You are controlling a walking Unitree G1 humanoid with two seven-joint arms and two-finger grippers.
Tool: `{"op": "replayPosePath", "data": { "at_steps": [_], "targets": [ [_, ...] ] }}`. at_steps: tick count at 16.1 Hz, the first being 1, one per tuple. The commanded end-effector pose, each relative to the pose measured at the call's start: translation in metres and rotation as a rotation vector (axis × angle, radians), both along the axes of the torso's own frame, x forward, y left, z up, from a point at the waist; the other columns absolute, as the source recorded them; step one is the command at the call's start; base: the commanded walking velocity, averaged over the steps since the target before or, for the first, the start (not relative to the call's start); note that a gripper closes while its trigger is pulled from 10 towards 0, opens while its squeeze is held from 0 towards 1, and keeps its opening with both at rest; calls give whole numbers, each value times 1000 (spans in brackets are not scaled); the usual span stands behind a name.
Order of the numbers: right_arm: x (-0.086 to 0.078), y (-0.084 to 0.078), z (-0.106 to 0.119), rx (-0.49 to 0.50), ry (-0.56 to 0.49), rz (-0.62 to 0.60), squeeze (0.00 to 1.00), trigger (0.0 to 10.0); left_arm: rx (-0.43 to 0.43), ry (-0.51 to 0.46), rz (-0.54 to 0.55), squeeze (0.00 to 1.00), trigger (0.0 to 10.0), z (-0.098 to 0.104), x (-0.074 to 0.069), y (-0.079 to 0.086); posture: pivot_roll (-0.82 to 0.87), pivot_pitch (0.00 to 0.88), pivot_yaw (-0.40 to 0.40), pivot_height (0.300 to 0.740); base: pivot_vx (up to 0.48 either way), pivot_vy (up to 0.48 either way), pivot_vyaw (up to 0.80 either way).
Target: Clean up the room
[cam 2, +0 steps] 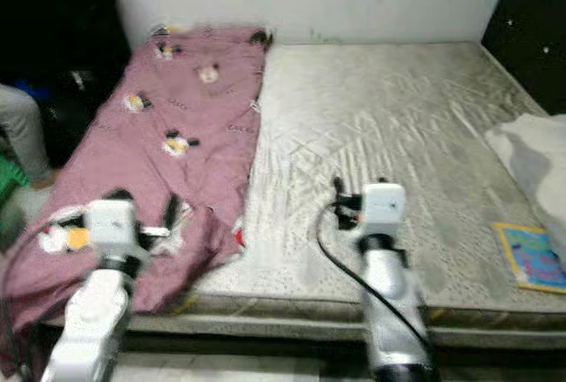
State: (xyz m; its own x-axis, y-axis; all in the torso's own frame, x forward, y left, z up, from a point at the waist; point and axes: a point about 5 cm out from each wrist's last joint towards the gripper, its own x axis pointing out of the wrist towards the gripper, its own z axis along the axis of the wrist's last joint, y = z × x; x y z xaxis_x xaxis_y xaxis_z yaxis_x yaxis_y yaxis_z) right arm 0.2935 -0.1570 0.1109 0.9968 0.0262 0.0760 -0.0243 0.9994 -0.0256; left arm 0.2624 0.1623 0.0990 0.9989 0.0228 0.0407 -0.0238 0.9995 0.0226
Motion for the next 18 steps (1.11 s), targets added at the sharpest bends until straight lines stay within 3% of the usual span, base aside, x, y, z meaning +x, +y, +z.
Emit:
{"op": "replayPosePath", "data": {
  "at_steps": [1, 10, 15, 18],
  "targets": [
    [0, -3, -2, -1, 8, -7, 0, 10000, -12, -8, -10, 0, 10000, 2, 1, -2, -7, 22, 52, 740, 0, 0, 0],
    [2, -4, -1, -2, 6, -12, 0, 10000, -35, -8, -22, 0, 10000, 2, 4, -5, -7, 11, 51, 740, 0, 447, 0],
    [2, -3, -2, -9, 8, -6, 0, 10000, -42, -31, -61, 0, 10000, 5, 2, -7, -7, 11, 51, 740, 0, 0, 0],
    [2, -4, -3, -9, 9, -9, 0, 10000, -48, -32, -71, 0, 10000, 4, 1, -8, -7, 11, 51, 740, 326, 0, 0]
  ]
}}
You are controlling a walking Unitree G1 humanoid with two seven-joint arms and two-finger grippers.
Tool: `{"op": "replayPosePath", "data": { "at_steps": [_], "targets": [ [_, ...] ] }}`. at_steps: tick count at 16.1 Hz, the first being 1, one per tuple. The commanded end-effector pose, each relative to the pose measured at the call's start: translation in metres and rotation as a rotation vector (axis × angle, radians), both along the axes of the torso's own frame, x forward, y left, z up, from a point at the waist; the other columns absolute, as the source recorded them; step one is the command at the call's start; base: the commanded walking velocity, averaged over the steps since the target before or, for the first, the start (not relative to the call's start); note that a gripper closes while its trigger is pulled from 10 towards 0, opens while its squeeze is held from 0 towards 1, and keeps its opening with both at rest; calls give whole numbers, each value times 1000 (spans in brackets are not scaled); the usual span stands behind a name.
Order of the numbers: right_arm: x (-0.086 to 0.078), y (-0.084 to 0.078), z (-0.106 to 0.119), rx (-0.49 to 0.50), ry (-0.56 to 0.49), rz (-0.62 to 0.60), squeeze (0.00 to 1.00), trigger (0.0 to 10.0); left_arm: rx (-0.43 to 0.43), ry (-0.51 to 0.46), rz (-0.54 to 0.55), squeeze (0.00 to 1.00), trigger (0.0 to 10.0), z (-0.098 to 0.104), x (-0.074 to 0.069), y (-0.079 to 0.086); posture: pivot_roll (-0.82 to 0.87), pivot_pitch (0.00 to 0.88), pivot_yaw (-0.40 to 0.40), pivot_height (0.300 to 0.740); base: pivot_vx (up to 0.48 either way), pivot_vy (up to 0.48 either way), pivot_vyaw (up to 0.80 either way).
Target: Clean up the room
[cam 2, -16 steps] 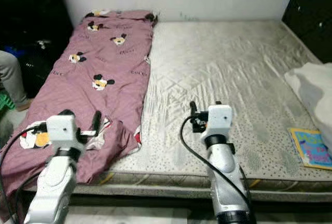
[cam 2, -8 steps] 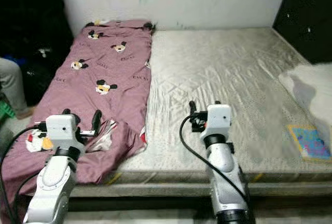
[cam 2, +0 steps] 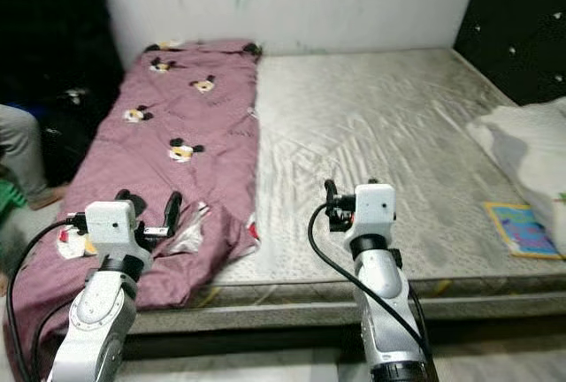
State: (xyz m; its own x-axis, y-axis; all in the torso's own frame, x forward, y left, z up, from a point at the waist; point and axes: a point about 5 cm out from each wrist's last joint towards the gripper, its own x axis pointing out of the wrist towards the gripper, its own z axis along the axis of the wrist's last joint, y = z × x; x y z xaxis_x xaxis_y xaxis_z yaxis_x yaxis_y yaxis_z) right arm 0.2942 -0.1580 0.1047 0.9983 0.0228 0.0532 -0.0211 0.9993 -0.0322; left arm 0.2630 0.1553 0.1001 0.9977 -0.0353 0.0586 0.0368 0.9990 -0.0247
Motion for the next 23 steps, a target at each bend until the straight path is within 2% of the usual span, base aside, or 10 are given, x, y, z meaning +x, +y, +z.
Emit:
{"op": "replayPosePath", "data": {
  "at_steps": [1, 14, 15, 17, 19, 23],
  "targets": [
    [1, -3, 3, -1, -13, -6, 0, 10000, -1, -13, -12, 0, 10000, 3, 1, -1, -7, 11, 51, 740, 334, 0, 0],
    [0, -6, 1, -3, -5, -25, 0, 10000, 3, 7, -20, 0, 10000, 1, 1, -3, -12, 22, 62, 740, 335, 0, 0],
    [-1, -8, 0, -7, -3, -25, 0, 10000, -18, 19, 1, 0, 10000, 0, 1, -3, -12, 22, 62, 740, 0, 0, 0],
    [-2, -13, -2, -16, 11, -38, 0, 10000, -1, 42, 49, 0, 10000, -2, 3, -2, -11, 22, 62, 740, 0, 0, 0],
    [-1, -14, -2, -18, 11, -41, 0, 10000, -22, 40, 18, 0, 10000, -2, 3, -4, -12, 22, 63, 740, 0, 197, 0],
    [-1, -11, -2, -17, 9, -36, 0, 10000, -25, 60, 28, 0, 10000, -4, 3, -3, -9, 22, 63, 740, 0, 477, 0]
  ]
}}
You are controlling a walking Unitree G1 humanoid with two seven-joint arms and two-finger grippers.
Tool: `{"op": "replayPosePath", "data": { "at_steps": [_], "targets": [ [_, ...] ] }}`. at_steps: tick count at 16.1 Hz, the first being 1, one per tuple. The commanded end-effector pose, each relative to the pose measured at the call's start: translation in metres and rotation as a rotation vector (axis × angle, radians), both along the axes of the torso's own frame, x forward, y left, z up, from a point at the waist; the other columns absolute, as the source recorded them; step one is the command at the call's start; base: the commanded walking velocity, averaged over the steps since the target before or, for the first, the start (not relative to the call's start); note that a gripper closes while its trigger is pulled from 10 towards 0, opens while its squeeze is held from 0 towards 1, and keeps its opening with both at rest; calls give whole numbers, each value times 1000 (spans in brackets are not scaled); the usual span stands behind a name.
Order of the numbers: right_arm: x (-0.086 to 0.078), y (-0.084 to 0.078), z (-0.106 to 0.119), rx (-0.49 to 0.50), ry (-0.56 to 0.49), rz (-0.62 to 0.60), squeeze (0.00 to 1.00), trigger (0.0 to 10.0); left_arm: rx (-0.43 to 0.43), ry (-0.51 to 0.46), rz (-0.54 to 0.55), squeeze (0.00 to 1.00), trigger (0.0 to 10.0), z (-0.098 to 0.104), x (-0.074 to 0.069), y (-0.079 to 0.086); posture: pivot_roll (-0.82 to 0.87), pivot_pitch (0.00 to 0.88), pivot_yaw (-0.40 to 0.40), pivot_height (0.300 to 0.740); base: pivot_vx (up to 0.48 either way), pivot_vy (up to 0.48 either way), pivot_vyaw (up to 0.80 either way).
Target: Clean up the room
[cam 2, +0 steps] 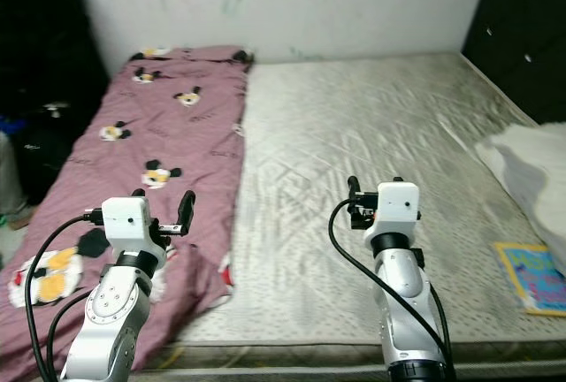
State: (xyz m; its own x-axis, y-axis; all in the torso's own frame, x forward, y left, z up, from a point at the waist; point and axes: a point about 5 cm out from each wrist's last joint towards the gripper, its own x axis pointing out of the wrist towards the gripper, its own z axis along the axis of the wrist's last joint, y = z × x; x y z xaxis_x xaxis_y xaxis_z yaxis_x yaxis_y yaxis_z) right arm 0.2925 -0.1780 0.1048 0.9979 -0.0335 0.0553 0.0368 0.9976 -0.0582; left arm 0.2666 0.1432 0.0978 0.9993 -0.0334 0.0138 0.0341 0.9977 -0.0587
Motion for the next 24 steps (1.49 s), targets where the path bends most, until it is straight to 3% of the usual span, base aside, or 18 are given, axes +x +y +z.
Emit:
{"op": "replayPosePath", "data": {
  "at_steps": [1, 24],
  "targets": [
    [1, 9, -2, 9, 12, 24, 0, 10000, 4, 15, 29, 0, 10000, -1, 0, 10, -9, 22, 63, 740, 0, 476, 0],
    [3, 13, -6, -9, 42, 56, 0, 10000, -55, 76, 117, 0, 10000, -11, -4, 21, -6, 18, 57, 740, 0, 477, 0]
  ]
}}
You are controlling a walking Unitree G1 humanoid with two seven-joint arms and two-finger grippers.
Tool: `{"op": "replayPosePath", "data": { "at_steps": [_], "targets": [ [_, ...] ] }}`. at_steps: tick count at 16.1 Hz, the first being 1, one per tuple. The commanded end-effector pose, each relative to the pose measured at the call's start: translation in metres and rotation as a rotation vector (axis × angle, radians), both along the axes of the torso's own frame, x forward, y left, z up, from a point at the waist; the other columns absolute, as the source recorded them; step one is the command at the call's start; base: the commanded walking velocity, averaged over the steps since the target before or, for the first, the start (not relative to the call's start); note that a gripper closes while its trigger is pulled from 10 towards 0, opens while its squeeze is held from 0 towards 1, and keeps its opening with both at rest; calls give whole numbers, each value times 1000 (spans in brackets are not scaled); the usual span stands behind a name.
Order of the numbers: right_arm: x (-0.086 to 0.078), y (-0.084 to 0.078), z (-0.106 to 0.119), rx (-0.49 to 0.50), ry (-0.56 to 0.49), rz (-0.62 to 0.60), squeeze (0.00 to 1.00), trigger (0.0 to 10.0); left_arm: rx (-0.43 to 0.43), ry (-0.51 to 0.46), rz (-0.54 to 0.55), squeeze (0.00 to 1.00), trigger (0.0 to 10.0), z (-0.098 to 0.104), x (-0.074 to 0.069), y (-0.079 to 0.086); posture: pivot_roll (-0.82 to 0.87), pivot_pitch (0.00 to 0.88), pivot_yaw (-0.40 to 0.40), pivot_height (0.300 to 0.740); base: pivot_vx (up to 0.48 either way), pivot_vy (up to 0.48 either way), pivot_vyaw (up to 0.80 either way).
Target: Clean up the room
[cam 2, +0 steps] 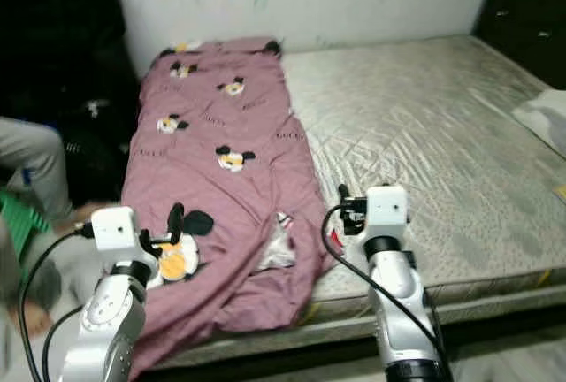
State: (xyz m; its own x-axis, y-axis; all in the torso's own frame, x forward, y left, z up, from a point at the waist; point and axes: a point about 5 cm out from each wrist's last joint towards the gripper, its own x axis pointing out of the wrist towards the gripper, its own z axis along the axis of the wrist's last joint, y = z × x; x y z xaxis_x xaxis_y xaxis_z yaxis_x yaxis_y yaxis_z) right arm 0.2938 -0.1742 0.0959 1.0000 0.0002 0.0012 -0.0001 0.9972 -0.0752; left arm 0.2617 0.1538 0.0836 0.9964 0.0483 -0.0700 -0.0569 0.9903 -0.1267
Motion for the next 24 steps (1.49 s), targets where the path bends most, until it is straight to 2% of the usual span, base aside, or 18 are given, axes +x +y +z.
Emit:
{"op": "replayPosePath", "data": {
  "at_steps": [1, 4, 8, 13, 20, 24],
  "targets": [
    [2, 9, 3, 6, -11, 23, 0, 10000, 18, -6, 50, 0, 10000, 3, 1, 14, -10, 21, 59, 740, 0, 480, 0],
    [1, 9, 2, -1, -5, 24, 0, 10000, 26, -12, 63, 0, 10000, 4, 1, 18, -10, 23, 55, 740, 0, 480, 0],
    [3, 9, 1, -2, -1, 26, 0, 10000, 39, -52, 32, 0, 10000, 9, 4, 18, -11, 27, 54, 740, 0, 0, 0],
    [2, 9, 1, -3, 3, 20, 0, 10000, 31, -67, -2, 0, 10000, 11, 4, 15, -14, 28, 59, 740, 0, 0, -566],
    [2, 14, 0, -2, -1, 26, 0, 10000, 20, -72, -33, 0, 10000, 11, 5, 11, -14, 27, 58, 740, 285, 0, 0],
    [2, 10, 0, -8, 2, 21, 0, 10000, 19, -67, -38, 0, 10000, 11, 5, 11, -16, 31, 61, 740, 323, 0, 0]
  ]
}}
